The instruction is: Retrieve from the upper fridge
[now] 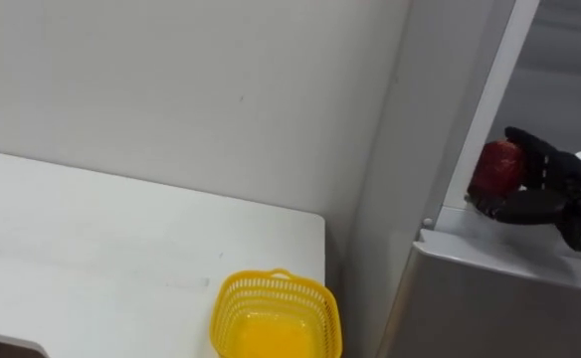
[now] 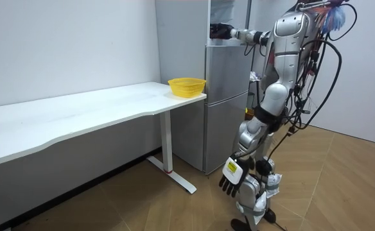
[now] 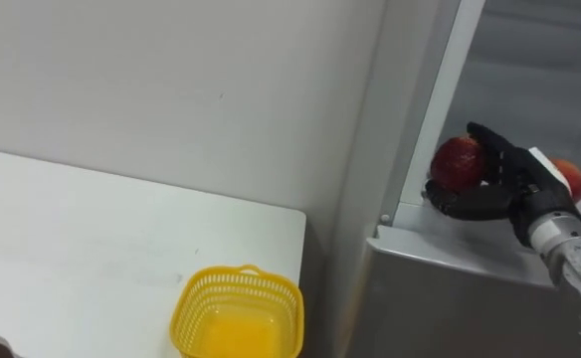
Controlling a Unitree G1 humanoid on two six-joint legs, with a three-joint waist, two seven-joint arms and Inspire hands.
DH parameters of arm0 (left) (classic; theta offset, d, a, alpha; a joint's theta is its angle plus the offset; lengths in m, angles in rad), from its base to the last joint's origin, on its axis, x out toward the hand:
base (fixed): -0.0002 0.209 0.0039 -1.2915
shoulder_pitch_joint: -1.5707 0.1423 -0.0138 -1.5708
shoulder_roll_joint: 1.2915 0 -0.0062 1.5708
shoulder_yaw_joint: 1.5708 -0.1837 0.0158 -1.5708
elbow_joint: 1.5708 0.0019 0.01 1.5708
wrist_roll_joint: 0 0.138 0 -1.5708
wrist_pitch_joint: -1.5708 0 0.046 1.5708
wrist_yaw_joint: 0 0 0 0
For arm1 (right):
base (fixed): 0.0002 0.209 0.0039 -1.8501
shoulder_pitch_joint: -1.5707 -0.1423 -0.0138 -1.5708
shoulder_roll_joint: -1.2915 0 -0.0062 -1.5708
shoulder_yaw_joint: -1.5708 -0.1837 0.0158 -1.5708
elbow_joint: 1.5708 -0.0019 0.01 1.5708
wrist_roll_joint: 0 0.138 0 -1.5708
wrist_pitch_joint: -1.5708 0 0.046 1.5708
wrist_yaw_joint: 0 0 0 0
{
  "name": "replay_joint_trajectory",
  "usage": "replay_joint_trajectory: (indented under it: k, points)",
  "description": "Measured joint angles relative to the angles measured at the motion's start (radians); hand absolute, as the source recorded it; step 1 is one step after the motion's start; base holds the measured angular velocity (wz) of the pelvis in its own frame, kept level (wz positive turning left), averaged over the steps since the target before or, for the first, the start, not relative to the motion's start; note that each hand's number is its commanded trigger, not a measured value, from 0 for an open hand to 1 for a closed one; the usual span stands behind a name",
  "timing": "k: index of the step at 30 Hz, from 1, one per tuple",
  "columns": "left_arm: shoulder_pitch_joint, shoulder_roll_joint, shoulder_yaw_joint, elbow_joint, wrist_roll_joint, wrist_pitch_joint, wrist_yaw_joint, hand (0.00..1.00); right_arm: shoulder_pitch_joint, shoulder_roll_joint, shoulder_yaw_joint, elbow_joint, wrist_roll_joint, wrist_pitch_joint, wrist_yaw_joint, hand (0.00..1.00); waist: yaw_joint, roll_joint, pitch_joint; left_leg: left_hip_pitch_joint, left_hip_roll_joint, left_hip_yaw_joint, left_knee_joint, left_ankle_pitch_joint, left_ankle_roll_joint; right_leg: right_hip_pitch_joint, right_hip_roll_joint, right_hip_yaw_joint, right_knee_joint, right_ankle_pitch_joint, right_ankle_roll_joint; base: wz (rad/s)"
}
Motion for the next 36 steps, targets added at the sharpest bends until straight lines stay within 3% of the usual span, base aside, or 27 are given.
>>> replay_joint_trajectory:
  k: [4,11,18,27,34,36]
  points:
    - [0.001,0.000,-0.001,0.000,-0.001,0.006,0.002,0.00,-0.006,-0.026,0.001,0.007,0.000,0.001,-0.001,1.00,-0.001,0.001,-0.0001,0.003,0.000,0.000,-0.001,0.000,0.000,0.003,0.000,0.001,0.000,0.000,0.000,0.00]
    - [-0.001,0.000,-0.001,0.000,-0.002,0.006,0.007,0.00,-0.006,-0.027,0.002,0.016,-0.001,0.006,0.001,1.00,0.001,0.002,0.0002,0.015,0.001,0.000,-0.007,0.000,0.000,0.007,0.000,0.001,-0.001,0.000,0.000,0.00]
    - [-0.001,0.000,-0.001,0.001,-0.003,0.016,0.007,0.00,-0.010,-0.027,0.002,0.015,-0.001,0.015,0.006,1.00,-0.001,-0.005,-0.0046,0.009,0.001,0.003,-0.007,0.000,0.000,0.005,0.000,0.003,0.000,0.000,0.000,0.00]
    - [-0.004,0.002,-0.002,0.001,-0.021,0.015,0.007,0.00,-0.010,-0.027,0.003,-0.002,0.004,0.018,0.008,1.00,-0.001,-0.001,-0.0033,0.011,0.001,0.004,-0.009,0.000,-0.001,0.000,0.006,0.004,0.000,0.000,0.000,0.00]
    - [-0.007,0.002,-0.003,0.012,-0.020,-0.006,0.006,0.00,0.002,-0.022,0.034,-0.116,0.011,0.023,-0.022,1.00,-0.003,0.008,0.0016,0.006,0.005,0.016,-0.013,0.001,-0.002,-0.005,0.012,0.030,-0.001,0.001,-0.002,-0.05]
    - [-0.006,0.002,-0.005,0.012,-0.020,-0.006,0.007,0.00,0.033,-0.022,0.033,-0.170,0.011,0.023,-0.049,1.00,-0.005,0.014,-0.0020,0.000,0.006,0.017,-0.012,0.001,-0.002,-0.009,0.012,0.030,-0.001,0.001,-0.002,-0.02]
